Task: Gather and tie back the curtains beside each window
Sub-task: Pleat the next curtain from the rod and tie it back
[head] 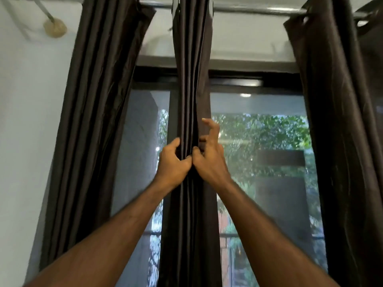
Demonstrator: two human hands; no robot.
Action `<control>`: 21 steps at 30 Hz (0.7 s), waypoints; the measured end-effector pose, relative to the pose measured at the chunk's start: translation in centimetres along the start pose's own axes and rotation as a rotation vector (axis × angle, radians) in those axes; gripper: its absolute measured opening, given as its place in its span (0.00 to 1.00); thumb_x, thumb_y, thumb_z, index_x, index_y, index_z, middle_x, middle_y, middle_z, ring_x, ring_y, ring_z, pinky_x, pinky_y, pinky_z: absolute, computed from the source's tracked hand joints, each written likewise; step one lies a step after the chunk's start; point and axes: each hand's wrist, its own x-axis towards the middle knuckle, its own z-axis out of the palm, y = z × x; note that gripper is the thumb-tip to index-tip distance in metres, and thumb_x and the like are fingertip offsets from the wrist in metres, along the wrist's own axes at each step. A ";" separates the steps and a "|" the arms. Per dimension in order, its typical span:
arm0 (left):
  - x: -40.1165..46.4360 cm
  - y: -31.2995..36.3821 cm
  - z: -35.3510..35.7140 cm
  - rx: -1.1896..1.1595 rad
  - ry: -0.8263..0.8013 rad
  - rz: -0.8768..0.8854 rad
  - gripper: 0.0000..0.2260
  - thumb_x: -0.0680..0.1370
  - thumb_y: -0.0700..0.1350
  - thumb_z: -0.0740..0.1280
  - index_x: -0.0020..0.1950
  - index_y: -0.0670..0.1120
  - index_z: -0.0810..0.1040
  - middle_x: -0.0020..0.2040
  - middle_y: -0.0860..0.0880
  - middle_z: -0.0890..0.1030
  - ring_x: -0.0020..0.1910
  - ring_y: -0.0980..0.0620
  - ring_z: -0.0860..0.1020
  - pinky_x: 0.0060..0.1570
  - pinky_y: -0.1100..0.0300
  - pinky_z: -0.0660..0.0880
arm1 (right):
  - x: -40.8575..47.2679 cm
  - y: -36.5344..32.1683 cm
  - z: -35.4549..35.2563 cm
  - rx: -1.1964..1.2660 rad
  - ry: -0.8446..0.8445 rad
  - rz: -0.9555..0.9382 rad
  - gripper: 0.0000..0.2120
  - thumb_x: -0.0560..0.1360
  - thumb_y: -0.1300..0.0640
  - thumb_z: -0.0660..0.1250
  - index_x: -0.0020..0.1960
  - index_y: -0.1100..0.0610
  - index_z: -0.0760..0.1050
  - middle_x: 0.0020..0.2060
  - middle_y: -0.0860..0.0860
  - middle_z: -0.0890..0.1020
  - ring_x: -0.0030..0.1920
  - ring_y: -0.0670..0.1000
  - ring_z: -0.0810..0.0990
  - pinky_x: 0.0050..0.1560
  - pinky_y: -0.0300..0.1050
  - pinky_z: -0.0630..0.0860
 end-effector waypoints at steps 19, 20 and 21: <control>-29.6 -5.3 -1.1 0.043 0.148 -0.510 0.14 0.77 0.33 0.71 0.61 0.46 0.82 0.52 0.51 0.85 0.53 0.58 0.83 0.54 0.64 0.80 | -30.2 4.1 4.2 0.239 0.022 0.406 0.29 0.78 0.68 0.67 0.67 0.39 0.64 0.54 0.51 0.82 0.53 0.54 0.85 0.52 0.56 0.83; -29.8 -5.2 -1.5 0.019 0.157 -0.510 0.15 0.78 0.34 0.70 0.61 0.48 0.81 0.53 0.53 0.85 0.54 0.58 0.83 0.54 0.64 0.80 | -30.6 4.1 4.2 0.221 0.040 0.396 0.30 0.79 0.68 0.67 0.66 0.36 0.63 0.54 0.51 0.82 0.52 0.55 0.85 0.50 0.58 0.84; -29.9 -5.1 -1.9 0.006 0.166 -0.509 0.15 0.78 0.35 0.71 0.63 0.49 0.80 0.54 0.54 0.85 0.56 0.58 0.83 0.56 0.64 0.79 | -30.8 4.1 4.2 0.203 0.054 0.383 0.30 0.79 0.68 0.67 0.66 0.35 0.64 0.55 0.50 0.82 0.52 0.55 0.85 0.49 0.59 0.84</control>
